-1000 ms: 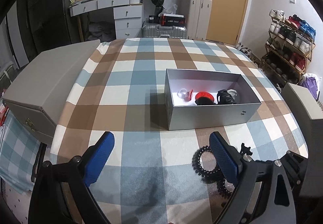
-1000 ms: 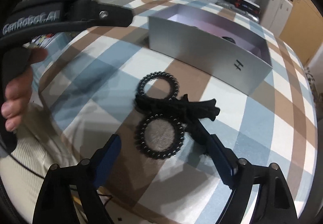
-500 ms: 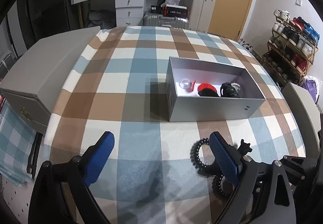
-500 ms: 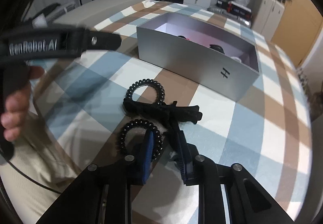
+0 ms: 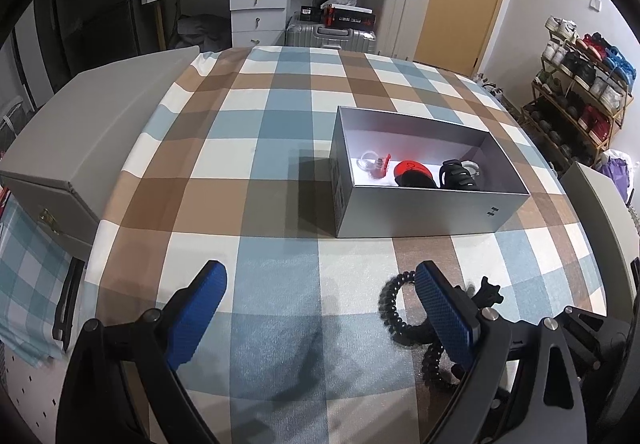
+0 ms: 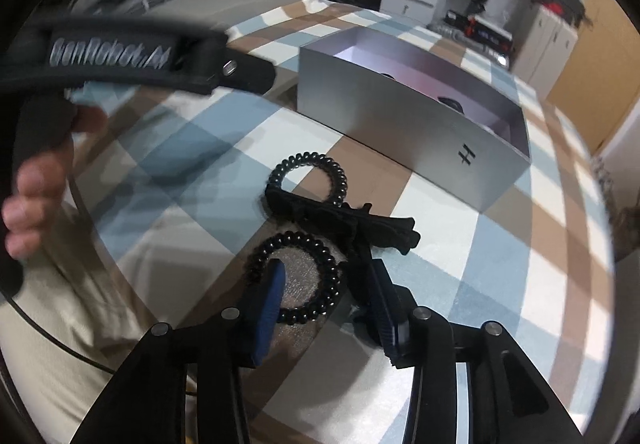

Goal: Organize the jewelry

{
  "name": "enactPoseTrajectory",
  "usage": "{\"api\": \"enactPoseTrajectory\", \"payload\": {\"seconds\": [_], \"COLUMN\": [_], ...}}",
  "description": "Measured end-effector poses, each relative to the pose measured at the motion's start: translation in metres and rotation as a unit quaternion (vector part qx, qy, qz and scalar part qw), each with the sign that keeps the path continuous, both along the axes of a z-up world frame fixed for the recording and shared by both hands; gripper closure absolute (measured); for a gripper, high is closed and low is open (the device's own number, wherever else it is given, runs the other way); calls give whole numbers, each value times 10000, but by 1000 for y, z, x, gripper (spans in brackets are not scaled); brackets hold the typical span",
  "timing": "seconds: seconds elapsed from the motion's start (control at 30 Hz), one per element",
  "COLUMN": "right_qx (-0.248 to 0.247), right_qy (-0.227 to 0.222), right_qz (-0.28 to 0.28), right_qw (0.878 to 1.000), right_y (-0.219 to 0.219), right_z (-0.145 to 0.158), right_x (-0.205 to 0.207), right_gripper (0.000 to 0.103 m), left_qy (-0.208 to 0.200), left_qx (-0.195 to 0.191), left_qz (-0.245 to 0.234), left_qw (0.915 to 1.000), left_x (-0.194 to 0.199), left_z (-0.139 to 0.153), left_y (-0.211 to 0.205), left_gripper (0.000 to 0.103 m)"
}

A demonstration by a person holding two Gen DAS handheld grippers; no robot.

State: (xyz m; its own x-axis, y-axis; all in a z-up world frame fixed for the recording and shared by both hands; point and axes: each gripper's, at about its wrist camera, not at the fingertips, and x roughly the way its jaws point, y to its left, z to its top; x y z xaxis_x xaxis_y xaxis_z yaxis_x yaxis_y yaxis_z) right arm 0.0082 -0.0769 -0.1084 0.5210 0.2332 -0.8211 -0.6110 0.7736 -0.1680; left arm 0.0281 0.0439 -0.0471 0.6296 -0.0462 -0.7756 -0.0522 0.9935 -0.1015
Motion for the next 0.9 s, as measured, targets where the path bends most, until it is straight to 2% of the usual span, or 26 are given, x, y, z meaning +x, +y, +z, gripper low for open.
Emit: {"api": "enactPoseTrajectory", "payload": {"seconds": [0.07,0.1,0.13,0.2,0.27,0.37,0.57,0.8,0.9], "right_qx": [-310,-520,-579,-860,-802,-456,157,916,1165], "right_qy": [-248,-449,-530,-837,-846,-599,-427,-123,-5], "right_qz": [97,182,258,314,325,280,47,-320,-494], "right_qw": [9992,9975,9966,9923,9926,9968,9990,9952,9920], "right_y": [7,12,15,19,18,10,-8,-33,-44], "right_z": [-5,-7,-8,-10,-9,-2,15,35,40], "right_x": [-7,-12,-16,-22,-22,-18,-11,4,10], "right_gripper": [63,69,81,91,103,103,103,103,103], "left_qy": [11,16,16,16,26,72,90,117,47], "left_qx": [2,2,7,8,13,14,-24,-44,-176], "left_qz": [1,3,9,19,31,57,78,-8,-182], "left_qw": [10000,10000,10000,10000,10000,10000,9999,9999,9997], "left_x": [0,1,0,1,1,2,2,2,0], "left_z": [0,-1,0,0,-1,-3,-4,-4,-1], "left_y": [0,1,1,1,2,3,5,3,-1], "left_gripper": [11,11,11,11,11,11,10,10,11]}}
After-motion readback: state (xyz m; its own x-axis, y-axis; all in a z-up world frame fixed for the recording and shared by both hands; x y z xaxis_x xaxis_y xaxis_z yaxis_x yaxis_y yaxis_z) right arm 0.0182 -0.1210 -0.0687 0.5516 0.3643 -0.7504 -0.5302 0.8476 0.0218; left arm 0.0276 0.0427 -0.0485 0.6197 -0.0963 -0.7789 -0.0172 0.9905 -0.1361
